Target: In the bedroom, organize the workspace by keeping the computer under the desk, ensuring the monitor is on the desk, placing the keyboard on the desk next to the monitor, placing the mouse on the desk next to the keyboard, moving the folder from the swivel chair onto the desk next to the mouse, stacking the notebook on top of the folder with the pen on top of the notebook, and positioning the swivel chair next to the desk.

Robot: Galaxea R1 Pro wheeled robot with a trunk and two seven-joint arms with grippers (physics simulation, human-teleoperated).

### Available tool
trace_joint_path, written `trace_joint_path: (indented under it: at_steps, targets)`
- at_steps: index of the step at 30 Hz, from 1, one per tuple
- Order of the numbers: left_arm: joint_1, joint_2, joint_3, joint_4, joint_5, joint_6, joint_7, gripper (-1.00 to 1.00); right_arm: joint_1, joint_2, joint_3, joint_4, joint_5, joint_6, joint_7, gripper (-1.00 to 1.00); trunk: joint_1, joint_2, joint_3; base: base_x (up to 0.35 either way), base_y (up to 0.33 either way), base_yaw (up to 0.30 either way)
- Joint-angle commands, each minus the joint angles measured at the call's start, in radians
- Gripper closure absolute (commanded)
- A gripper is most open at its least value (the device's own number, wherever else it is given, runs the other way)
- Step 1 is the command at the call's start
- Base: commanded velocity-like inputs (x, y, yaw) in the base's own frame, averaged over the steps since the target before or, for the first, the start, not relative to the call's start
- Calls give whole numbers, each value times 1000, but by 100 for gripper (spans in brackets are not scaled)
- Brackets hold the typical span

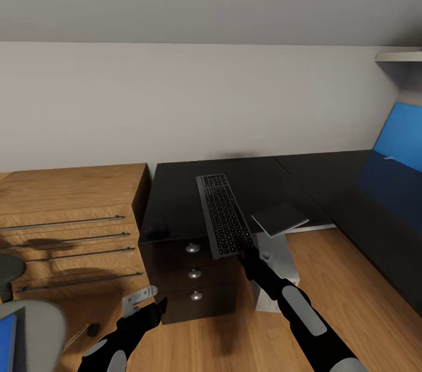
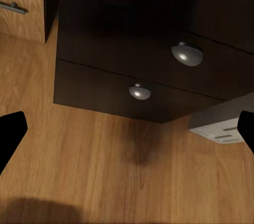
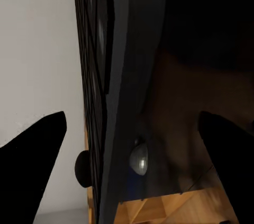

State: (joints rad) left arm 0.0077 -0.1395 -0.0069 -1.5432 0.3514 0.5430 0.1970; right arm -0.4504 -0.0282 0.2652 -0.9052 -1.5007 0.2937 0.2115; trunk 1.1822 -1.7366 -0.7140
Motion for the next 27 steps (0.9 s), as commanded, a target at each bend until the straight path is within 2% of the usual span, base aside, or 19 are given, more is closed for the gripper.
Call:
trace_joint_path:
  at_steps: [1,5,18,27]
  targets:
    - [0,0,-1,-2,11,3,9,-100,-1,-1,2,0,-7,1,2,100,0,0,-1,0,0,0]
    - [0,0,-1,-2,11,3,9,-100,-1,-1,2,0,-7,1,2,100,0,0,-1,0,0,0]
    - [0,-2,-4,-2,9,3,11,-100,-1,-2,1,-4,-7,2,3,100,-50,91,40,0,0,0]
    - [0,-2,-2,-2,9,3,12,-100,6,-9,3,-112,-10,4,1,100,-84,154,68,-70,-1,0]
